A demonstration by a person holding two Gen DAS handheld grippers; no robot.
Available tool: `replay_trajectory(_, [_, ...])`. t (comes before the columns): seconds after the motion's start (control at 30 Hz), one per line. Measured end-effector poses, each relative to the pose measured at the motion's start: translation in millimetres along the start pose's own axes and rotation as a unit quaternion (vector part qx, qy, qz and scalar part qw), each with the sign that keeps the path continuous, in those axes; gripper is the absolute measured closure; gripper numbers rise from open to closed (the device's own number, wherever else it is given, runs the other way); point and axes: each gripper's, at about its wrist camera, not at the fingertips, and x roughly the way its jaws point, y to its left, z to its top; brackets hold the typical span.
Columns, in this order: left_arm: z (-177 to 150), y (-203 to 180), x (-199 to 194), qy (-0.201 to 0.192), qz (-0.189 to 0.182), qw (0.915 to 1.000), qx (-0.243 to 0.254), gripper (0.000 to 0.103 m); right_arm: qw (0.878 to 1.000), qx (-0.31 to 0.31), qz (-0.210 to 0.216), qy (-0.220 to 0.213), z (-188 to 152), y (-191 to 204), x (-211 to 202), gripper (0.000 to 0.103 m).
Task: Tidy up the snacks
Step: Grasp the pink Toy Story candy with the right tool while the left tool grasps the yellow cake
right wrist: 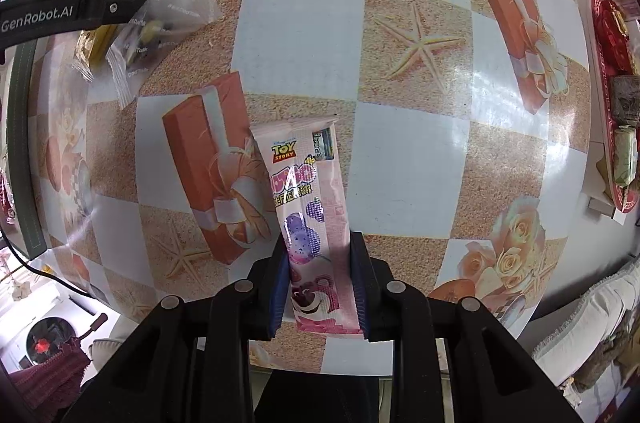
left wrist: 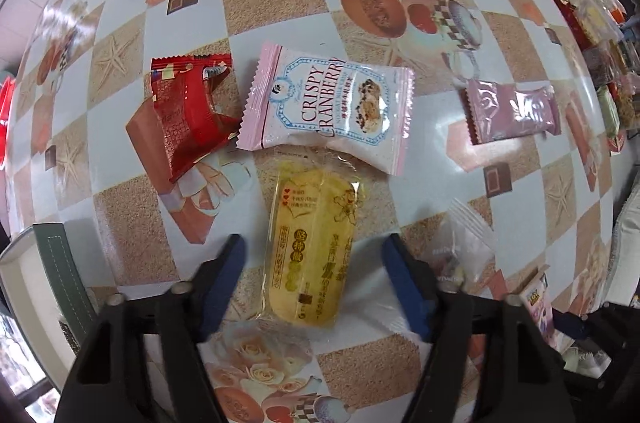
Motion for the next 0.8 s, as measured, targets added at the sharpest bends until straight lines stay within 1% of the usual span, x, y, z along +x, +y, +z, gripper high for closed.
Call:
replay_trajectory(0.03, [-8.2,-2.6,-5.1,-0.005,-0.001,1.0000,0.006,0.059,1.000,0.000,-0.001,0.001,-0.6,0.5,1.8,0.075])
replay_trajectory(0.07, [-24.3,-2.9,-8.1,-0.006,-0.003,0.9999,0.010,0.064,1.000,0.000,-0.002,0.001,-0.6,0.6,1.7,0.075])
replay_trajectory(0.13, [-38.3,0.8,-8.8,0.000,0.001,1.0000,0.001,0.064,1.000,0.001,-0.003,0.003,-0.2,0.4,1.6,0.073])
replay_trajectory(0.4, [-146.8,15.9,-14.9,0.016,0.010,0.9987,-0.046,0.064,1.000,-0.008,-0.011,0.001,0.2,2.0,1.0,0.073])
replay_trajectory(0.47, [-165.3,19.4,-16.0,0.019,0.009,0.9982,-0.057,0.064,1.000,-0.010,-0.013,0.000,0.2,3.5,1.2,0.073])
replay_trajectory(0.53, [-177.7,21.7,-17.0,0.018,0.008,0.9977,-0.064,0.064,1.000,-0.010,-0.015,0.001,-0.8,3.8,1.3,0.073])
replay_trajectory(0.6, [-183.0,23.0,-18.1,0.018,0.007,0.9976,-0.067,0.064,1.000,-0.013,-0.016,0.003,-1.0,4.1,1.8,0.073])
replay_trajectory(0.73, [-181.0,29.5,-18.7,0.019,0.008,0.9976,-0.066,0.063,1.000,-0.018,-0.020,0.009,0.6,4.8,2.0,0.073])
replay_trajectory(0.8, [-171.9,25.6,-11.7,0.018,0.007,0.9977,-0.065,0.063,1.000,-0.019,-0.020,0.011,1.5,4.8,1.6,0.073])
